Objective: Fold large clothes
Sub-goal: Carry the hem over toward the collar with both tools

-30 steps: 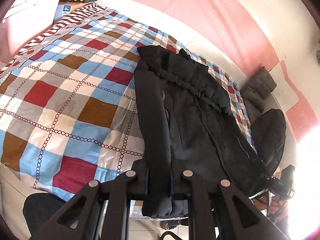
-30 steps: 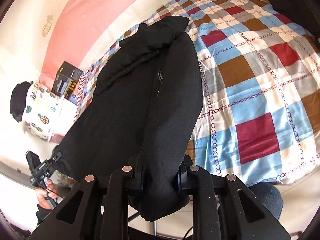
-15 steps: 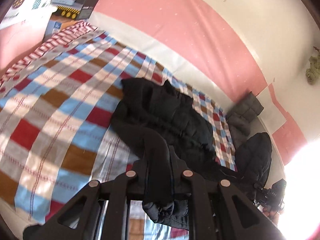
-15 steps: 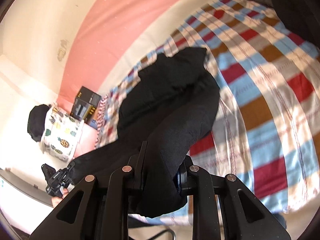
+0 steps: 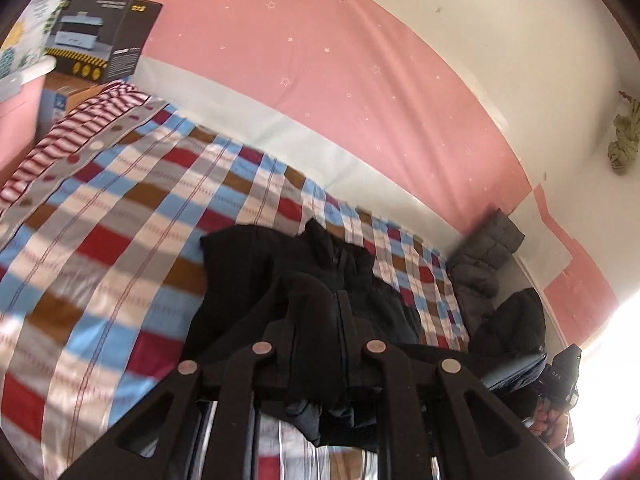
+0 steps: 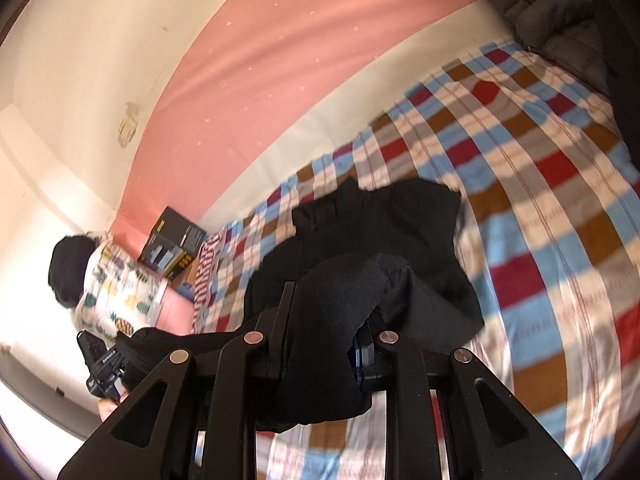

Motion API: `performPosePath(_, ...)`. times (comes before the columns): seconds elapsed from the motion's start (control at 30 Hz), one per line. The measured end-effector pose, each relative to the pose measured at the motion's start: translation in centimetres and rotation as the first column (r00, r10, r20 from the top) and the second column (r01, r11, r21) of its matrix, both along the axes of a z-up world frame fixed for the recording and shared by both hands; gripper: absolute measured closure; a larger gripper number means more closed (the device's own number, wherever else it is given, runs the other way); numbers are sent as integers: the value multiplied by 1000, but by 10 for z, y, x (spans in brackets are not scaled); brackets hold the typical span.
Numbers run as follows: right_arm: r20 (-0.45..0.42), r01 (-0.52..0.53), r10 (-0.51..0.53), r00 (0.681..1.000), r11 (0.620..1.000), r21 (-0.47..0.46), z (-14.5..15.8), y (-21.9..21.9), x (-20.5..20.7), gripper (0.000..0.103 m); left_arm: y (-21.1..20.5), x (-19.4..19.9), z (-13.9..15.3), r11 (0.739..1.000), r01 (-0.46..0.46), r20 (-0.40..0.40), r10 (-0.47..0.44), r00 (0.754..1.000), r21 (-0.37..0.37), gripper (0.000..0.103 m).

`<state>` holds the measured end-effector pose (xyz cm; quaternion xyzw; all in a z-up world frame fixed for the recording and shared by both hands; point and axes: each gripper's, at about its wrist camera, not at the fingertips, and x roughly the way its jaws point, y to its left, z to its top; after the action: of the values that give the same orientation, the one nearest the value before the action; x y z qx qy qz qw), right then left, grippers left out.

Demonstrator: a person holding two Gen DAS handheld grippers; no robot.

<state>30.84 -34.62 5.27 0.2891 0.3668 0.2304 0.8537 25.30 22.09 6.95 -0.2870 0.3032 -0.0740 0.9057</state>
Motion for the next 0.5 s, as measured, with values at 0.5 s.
performPosePath(0.5,-98,97,-103,990,993,-70,-31,29,173,80,11,181,-38,995,-56,-122,65,990,78,88)
